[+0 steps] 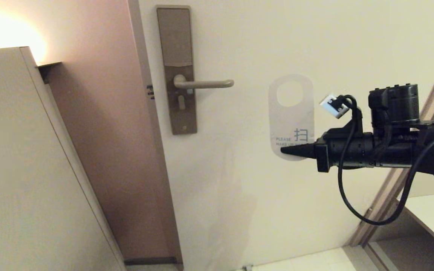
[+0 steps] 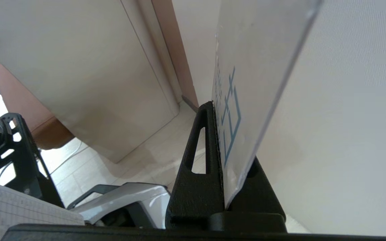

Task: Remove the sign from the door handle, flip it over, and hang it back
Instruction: Hang the sign back with the other side facing out

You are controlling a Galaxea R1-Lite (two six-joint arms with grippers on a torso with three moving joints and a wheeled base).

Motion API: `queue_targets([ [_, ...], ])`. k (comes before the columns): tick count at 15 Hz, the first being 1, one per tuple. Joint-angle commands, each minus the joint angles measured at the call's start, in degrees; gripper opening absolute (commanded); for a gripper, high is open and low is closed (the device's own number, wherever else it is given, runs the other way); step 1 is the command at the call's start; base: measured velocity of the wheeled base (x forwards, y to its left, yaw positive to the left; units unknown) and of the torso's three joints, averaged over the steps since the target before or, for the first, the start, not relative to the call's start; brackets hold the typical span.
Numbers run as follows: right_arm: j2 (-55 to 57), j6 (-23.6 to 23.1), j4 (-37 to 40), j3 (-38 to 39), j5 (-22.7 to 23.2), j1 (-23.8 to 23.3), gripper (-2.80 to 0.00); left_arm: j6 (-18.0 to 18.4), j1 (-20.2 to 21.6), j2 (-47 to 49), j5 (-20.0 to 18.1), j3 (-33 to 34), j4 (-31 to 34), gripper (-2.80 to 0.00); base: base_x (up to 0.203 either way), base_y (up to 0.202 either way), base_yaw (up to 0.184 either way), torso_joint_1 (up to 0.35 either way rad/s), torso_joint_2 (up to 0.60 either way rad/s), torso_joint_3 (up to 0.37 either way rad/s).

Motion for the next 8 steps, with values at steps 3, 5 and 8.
queue_targets([
  [3,1.3,-0.3,6.5,-5.1,0.0,1.1,-2.80,0.0,0.0,0.0,0.0,0.0,0.0,-2.80,0.000,0.000,0.000,0.000,0.00,0.000],
  [5,1.7,-0.1,7.3,-7.1,-0.1,2.2,-2.80,-0.1,0.0,0.0,0.0,0.0,0.0,-2.80,0.000,0.000,0.000,0.000,0.00,0.000],
  [8,2.3,0.1,7.3,-9.8,-0.1,4.2,-2.80,0.0,0.0,0.0,0.0,0.0,0.0,-2.80,0.000,0.000,0.000,0.000,0.00,0.000],
])
